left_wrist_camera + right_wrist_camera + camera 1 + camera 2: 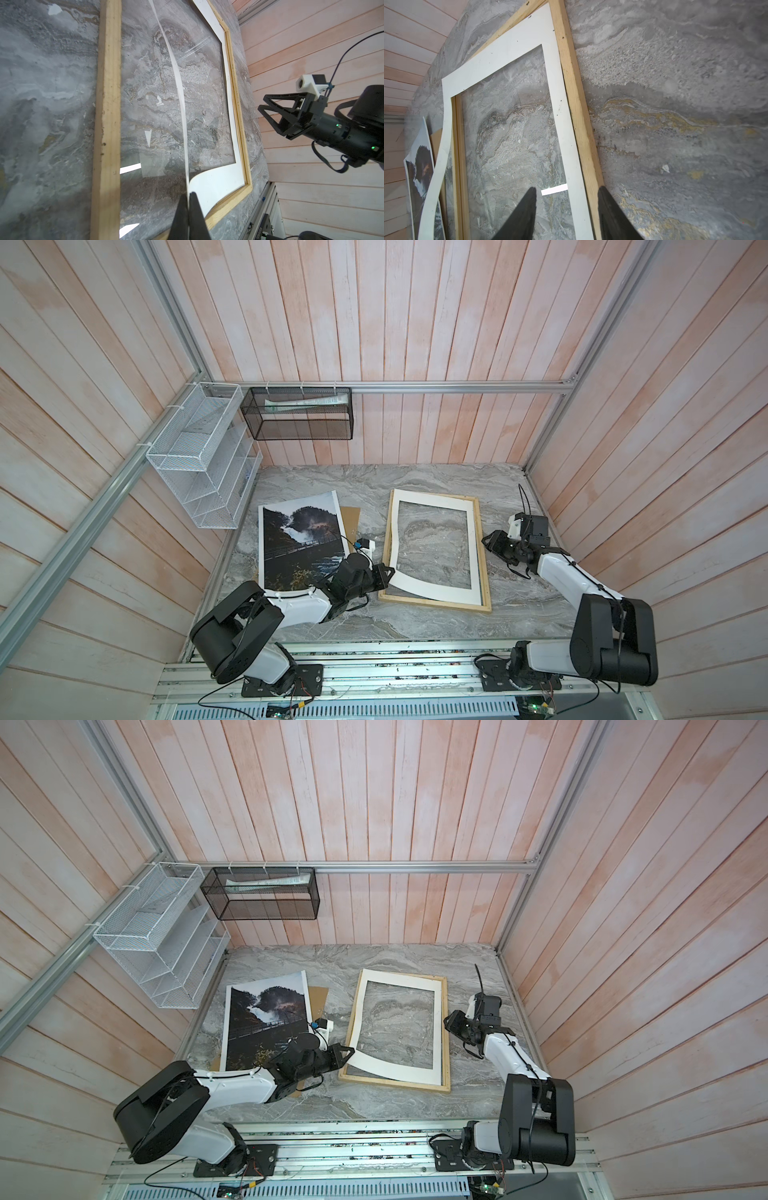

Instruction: Put the photo into the frame

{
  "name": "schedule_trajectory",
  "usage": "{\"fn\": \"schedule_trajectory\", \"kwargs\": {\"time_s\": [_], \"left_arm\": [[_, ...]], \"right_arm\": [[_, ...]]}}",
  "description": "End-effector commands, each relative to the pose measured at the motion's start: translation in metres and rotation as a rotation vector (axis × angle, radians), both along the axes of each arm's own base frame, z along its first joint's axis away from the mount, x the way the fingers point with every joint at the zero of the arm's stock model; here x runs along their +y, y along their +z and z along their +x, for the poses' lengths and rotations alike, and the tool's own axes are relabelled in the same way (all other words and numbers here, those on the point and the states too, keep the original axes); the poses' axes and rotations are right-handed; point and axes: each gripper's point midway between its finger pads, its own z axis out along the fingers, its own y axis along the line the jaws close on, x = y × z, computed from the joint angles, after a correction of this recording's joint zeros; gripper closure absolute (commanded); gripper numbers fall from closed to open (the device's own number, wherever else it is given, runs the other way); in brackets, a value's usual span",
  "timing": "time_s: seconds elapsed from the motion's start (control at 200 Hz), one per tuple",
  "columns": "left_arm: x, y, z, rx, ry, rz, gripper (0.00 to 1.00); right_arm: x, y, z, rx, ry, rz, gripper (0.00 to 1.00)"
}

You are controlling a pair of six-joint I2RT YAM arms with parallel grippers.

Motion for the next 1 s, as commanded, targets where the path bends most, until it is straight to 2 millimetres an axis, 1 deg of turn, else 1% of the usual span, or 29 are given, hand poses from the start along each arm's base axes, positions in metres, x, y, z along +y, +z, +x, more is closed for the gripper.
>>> {"fn": "schedule_trajectory", "kwargs": {"time_s": [0.0,0.195,0.575,0.61,0.69,0.845,0.99], "left_arm": [[-0.001,-0.003,0.002,-0.004,0.018,-0.011,0.96],[-0.006,-0.003,0.0,-0.004,0.012,-0.012,0.96],[-0.006,-0.005,-0.004,0.0,0.015,0.001,0.96],[-0.006,-0.005,-0.004,0.0,0.015,0.002,0.93],[-0.006,-0.007,-0.004,0.005,0.018,0.009,0.8],[-0.005,-0.005,-0.003,0.0,0.021,0.015,0.59],[-0.004,-0.005,-0.001,-0.004,0.029,0.033,0.51]], "right_arm": [[0.002,-0.004,0.002,-0.007,0.007,0.02,0.5],[0.004,-0.014,-0.001,0.008,0.011,0.035,0.5],[0.007,-0.013,0.001,0.003,0.019,0.049,0.5],[0.007,-0.014,0.001,0.005,0.02,0.05,0.5],[0.007,-0.014,0.001,0.005,0.021,0.051,0.5],[0.008,-0.015,0.003,0.006,0.024,0.056,0.5],[0.008,-0.014,0.006,0.004,0.027,0.059,0.5]]}}
